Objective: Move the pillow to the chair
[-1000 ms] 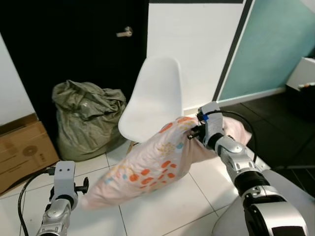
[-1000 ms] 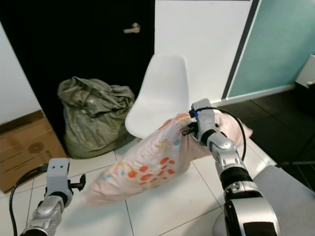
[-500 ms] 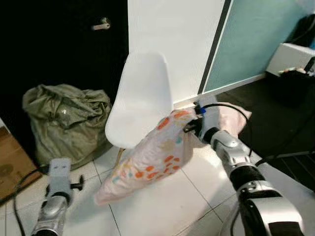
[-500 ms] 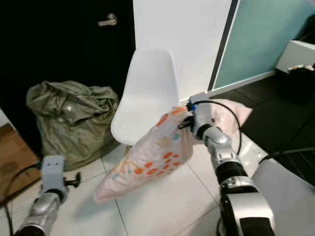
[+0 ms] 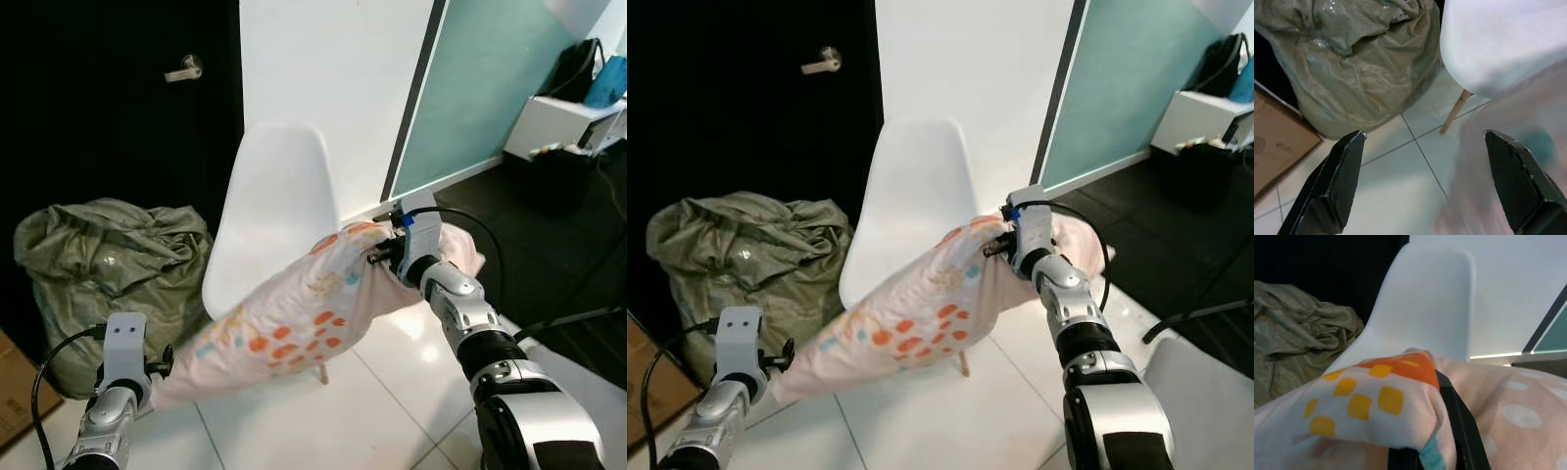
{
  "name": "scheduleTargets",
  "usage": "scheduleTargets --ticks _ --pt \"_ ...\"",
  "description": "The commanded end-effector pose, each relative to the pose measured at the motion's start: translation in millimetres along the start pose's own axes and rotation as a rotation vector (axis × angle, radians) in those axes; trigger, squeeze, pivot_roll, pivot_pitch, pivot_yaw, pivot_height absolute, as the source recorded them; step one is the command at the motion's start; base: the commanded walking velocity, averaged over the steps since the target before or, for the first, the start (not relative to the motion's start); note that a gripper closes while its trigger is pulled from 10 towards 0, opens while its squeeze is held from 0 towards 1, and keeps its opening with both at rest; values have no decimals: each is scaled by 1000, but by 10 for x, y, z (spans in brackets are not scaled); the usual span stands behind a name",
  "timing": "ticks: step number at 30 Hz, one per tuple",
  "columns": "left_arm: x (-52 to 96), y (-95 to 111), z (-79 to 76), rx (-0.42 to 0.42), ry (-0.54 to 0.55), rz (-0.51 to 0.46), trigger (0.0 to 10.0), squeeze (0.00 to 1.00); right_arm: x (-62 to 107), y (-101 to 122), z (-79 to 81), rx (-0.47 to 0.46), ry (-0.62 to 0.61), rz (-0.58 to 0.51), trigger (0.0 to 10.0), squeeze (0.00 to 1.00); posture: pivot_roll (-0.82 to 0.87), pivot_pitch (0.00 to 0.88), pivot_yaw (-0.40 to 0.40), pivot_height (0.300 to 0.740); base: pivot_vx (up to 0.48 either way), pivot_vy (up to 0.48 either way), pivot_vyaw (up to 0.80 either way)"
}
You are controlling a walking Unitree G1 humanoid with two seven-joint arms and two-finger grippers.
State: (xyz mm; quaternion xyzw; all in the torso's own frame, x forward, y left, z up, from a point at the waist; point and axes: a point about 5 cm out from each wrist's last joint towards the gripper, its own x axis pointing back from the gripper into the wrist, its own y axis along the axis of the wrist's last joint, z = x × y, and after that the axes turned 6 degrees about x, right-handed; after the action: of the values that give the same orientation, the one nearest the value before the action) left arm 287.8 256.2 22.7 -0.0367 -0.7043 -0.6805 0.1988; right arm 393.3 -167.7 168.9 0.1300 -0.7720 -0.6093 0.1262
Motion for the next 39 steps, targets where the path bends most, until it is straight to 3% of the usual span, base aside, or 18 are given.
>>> scheduleTargets --ticks 1,11,14,21,24,26,39 --pt "14 -52 -36 -4 -16 18 10000 0 -12 224 -128 -18 -47 -96 10000 0 -160 53 -47 740 458 0 -788" --pt "17 -56 -44 -3 -19 18 10000 0 -43 367 -153 -99 -45 -159 10000 0 -160 58 -47 740 459 0 -790" --pt "17 -62 -50 -2 -20 20 10000 0 -66 499 -180 -168 -44 -214 10000 0 -160 61 -49 740 465 0 -788" --pt "18 -62 -50 -2 -17 19 10000 0 -81 559 -137 -171 -4 -243 10000 0 -161 58 -50 740 465 0 -791" --pt "18 -62 -53 -1 -17 19 10000 0 -78 600 -64 -142 60 -281 10000 0 -160 59 -52 740 465 0 0" --pt "18 -62 -64 1 -18 17 10000 0 -77 605 60 -99 168 -283 10000 0 -160 59 -52 740 465 0 775" --pt "16 -58 -57 -1 -19 18 10000 0 -66 720 228 -118 315 -339 10000 0 -159 73 -46 740 470 0 764"
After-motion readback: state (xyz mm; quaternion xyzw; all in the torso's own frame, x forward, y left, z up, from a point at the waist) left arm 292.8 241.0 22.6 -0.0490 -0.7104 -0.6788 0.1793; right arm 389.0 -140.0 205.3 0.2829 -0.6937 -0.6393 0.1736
